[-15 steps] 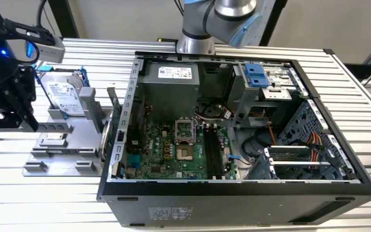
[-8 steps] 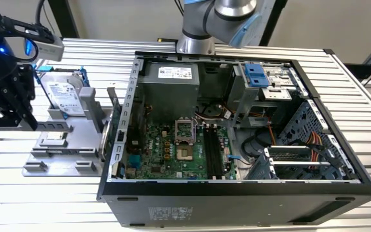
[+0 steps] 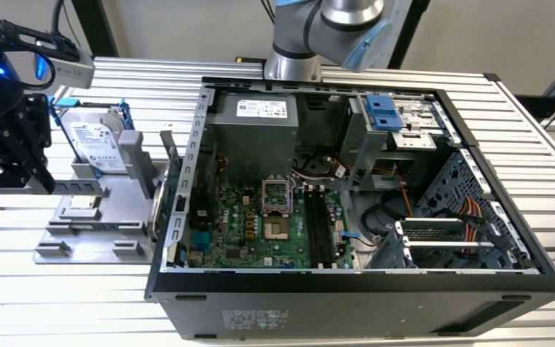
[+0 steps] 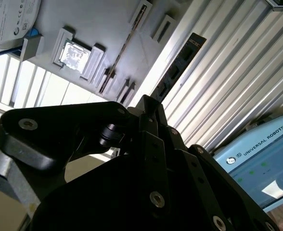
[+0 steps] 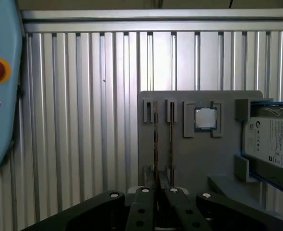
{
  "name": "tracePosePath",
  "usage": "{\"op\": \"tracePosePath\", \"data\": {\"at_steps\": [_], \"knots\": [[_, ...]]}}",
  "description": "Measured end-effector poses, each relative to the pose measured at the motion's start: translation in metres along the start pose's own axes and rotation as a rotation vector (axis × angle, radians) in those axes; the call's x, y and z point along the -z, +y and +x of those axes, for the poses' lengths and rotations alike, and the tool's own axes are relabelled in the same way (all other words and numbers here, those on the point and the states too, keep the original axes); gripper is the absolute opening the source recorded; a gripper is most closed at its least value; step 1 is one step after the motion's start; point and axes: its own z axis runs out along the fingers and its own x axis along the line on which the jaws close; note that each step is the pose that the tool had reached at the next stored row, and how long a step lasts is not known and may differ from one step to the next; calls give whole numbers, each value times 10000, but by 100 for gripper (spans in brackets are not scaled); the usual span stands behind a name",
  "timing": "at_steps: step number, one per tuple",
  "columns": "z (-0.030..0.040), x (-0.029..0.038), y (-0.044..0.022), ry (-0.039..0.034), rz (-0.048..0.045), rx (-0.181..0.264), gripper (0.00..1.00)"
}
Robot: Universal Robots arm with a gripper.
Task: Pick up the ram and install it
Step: 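Pick up the ram and move it above insertion slot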
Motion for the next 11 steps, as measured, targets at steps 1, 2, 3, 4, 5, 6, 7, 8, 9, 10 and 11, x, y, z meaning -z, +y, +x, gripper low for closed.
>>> {"op": "tracePosePath", "data": {"at_steps": [1,2,3,4,5,6,7,8,9,10,11], "knots": [[0,4,0,0,-1,0,0],[0,7,0,0,0,0,0],[0,11,0,0,0,0,0],[0,15,0,1,0,0,0],[0,19,0,0,-1,0,0],[0,23,0,1,-1,0,0],[0,26,0,0,0,0,0],[0,29,0,0,0,0,0],[0,33,1,0,0,0,0],[0,36,1,0,0,0,0],[0,39,0,-1,1,0,0]]}}
